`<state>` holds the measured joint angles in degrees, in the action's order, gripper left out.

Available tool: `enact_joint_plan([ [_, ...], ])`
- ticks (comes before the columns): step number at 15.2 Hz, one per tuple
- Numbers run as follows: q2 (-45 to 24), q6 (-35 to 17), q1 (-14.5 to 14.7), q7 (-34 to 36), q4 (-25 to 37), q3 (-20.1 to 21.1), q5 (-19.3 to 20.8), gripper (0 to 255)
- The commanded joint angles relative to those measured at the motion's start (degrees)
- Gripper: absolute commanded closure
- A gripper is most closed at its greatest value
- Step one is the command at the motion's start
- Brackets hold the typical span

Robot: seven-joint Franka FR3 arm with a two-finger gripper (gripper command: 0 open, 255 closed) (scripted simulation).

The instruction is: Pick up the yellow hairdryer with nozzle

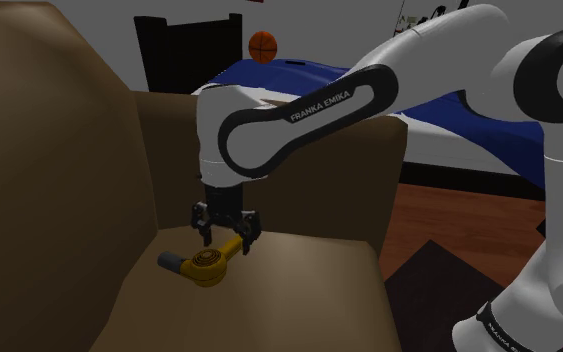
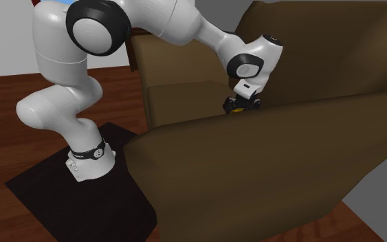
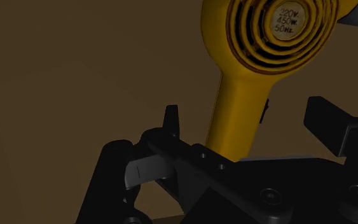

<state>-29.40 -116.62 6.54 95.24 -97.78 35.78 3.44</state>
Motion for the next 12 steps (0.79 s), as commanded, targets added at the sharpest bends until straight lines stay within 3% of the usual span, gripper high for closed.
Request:
enact_joint_plan([
  [1,-0.12,-0.24,0.05,0.03,-0.10,-0.04,0.07,255],
  [12,0.61,1.01,-0.15,-0.02,0.50,0.22,-0.31,255],
])
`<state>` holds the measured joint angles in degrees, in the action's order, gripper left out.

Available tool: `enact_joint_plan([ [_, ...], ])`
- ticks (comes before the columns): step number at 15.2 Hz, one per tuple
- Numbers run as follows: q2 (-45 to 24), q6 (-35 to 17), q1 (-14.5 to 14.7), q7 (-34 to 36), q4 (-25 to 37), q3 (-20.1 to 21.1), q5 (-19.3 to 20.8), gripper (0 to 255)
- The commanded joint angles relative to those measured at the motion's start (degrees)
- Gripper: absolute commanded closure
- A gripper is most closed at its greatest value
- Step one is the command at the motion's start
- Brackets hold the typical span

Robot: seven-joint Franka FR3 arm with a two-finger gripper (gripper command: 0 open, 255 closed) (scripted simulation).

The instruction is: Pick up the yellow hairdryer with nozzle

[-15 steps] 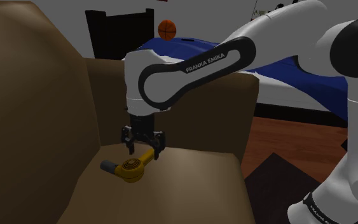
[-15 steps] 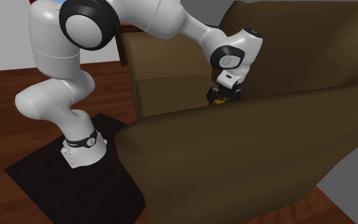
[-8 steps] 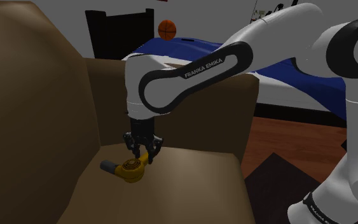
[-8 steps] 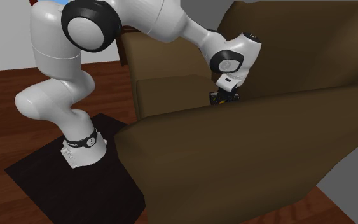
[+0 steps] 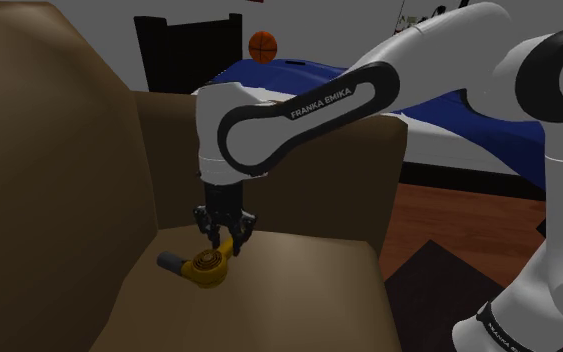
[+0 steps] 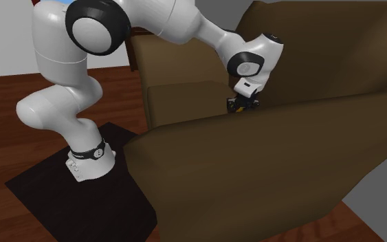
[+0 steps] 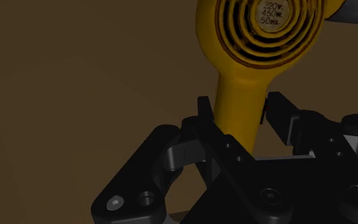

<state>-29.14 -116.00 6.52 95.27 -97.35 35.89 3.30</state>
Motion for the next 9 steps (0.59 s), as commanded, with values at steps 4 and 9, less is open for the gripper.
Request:
enact_joint_plan([
  [4,1.67,2.88,-0.43,-0.04,1.42,0.58,-0.85,255],
  [9,3.11,6.09,-0.71,0.04,3.39,1.09,-1.61,255],
])
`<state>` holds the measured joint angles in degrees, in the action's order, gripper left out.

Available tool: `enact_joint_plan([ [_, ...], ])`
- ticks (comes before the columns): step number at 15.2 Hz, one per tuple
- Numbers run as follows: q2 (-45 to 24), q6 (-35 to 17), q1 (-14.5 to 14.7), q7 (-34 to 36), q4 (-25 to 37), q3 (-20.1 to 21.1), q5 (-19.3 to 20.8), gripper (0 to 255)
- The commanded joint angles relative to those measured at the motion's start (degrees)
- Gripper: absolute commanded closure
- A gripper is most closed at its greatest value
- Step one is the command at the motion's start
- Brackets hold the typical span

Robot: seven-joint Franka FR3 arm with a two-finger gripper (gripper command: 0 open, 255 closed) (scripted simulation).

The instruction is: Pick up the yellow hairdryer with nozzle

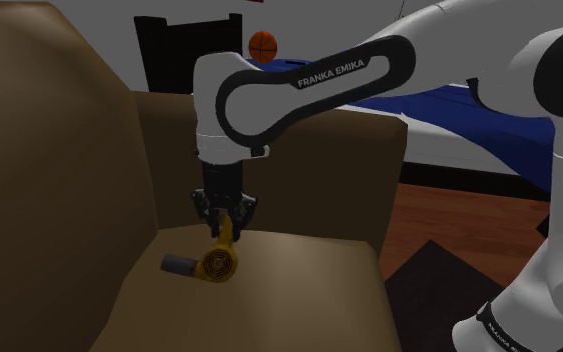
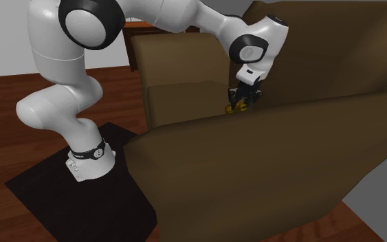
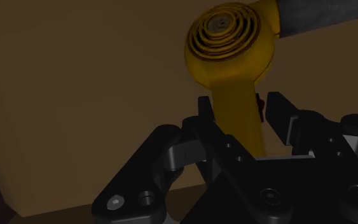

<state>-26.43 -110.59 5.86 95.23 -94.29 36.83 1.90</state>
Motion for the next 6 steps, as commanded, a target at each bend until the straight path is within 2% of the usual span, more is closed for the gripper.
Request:
enact_joint_plan([
  [1,0.66,1.34,-0.09,0.10,0.77,0.24,-0.34,255],
  [6,1.40,3.44,-0.18,0.21,2.26,0.49,-0.73,255],
])
